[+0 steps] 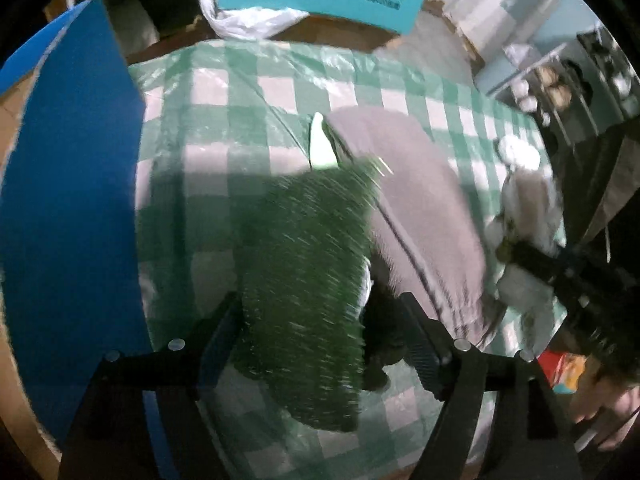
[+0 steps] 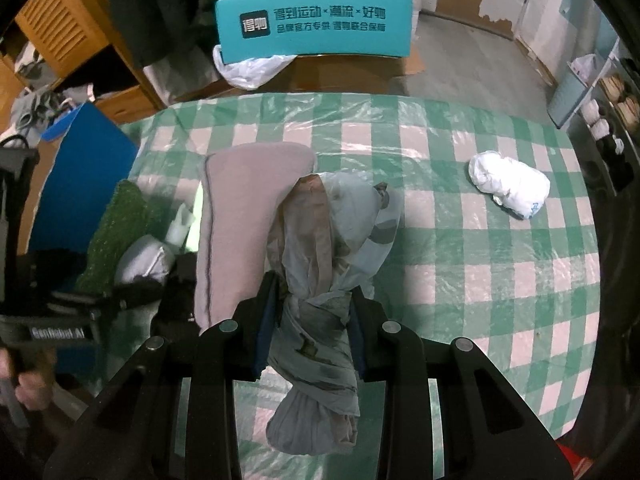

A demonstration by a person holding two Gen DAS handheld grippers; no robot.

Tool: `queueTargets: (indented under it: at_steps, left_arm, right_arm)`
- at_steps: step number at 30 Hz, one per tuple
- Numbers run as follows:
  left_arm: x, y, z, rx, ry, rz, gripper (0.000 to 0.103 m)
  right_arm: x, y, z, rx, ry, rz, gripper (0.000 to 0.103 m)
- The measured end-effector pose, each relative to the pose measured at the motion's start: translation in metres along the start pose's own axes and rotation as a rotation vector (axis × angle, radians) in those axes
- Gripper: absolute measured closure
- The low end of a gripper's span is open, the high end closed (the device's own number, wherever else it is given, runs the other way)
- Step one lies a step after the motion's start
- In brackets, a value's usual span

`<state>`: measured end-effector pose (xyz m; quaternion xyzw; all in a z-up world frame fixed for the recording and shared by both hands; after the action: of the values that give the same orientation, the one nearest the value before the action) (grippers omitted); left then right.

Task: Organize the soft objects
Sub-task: 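Grasp the green sponge with the left tool while the right tool grasps the crumpled cloth, then carry the green sponge with the left tool over the cardboard box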

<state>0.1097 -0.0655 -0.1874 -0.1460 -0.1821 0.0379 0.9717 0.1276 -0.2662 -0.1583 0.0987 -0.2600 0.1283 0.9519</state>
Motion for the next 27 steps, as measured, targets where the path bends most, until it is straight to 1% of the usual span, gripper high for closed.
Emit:
queueTargets:
  at_steps: [4,5,6,7,8,9,10,11,13,14,18,27]
  left_arm:
    - [0.008,0.006,0.01,-0.014,-0.038,0.022,0.024]
    - [0.009,0.006,0.01,-0.023,-0.042,0.03,0.027]
    - [0.009,0.008,0.01,-0.029,-0.045,0.037,0.037]
    - [0.009,0.009,0.009,-0.03,-0.046,0.04,0.045]
    - [0.009,0.008,0.008,-0.03,-0.041,0.036,0.062]
    - [0.008,0.008,0.005,-0.029,-0.031,0.029,0.067]
    - [0.007,0.007,0.003,-0.028,-0.026,0.022,0.069]
    - [0.006,0.005,0.003,-0.025,-0.029,0.016,0.073]
    - [0.005,0.003,0.006,-0.015,-0.044,-0.001,0.078]
    - [0.005,0.0,0.006,-0.012,-0.05,-0.008,0.082]
    - [0.009,-0.003,0.018,0.009,-0.101,-0.04,0.086]
    - [0.016,-0.009,0.043,-0.022,-0.154,-0.062,0.087]
  right_arm:
    - [-0.003,0.001,0.0,0.004,0.002,0.0,0.072]
    - [-0.003,0.001,0.0,0.005,0.002,-0.001,0.072]
    - [-0.003,0.001,0.0,0.004,0.001,0.0,0.072]
    - [-0.003,0.001,0.001,0.005,0.0,0.0,0.072]
    - [-0.003,0.001,0.001,0.006,0.0,-0.001,0.072]
    - [-0.003,0.001,0.001,0.007,0.0,-0.002,0.072]
    - [-0.003,0.001,0.001,0.007,0.001,-0.001,0.072]
    - [-0.003,0.001,0.001,0.007,0.001,-0.002,0.072]
    - [-0.003,0.001,0.002,0.007,0.002,-0.003,0.072]
    - [-0.003,0.001,0.002,0.008,0.003,-0.004,0.072]
    - [-0.003,0.001,0.003,0.008,0.003,-0.003,0.072]
    - [-0.001,0.005,0.012,0.014,-0.015,0.0,0.072]
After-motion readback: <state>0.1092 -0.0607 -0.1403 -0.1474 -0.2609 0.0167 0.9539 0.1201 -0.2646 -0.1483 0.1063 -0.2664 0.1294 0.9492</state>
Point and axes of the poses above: each gripper's, at about its wrist camera, not at the fingertips, and z roughly against the way its jaws point, y to its left, x to its top, the point moved 2 cm from there along -z, roughly the way its jaws point, and after that the axes turned 11 degrees about -y, right-handed, at the moved point
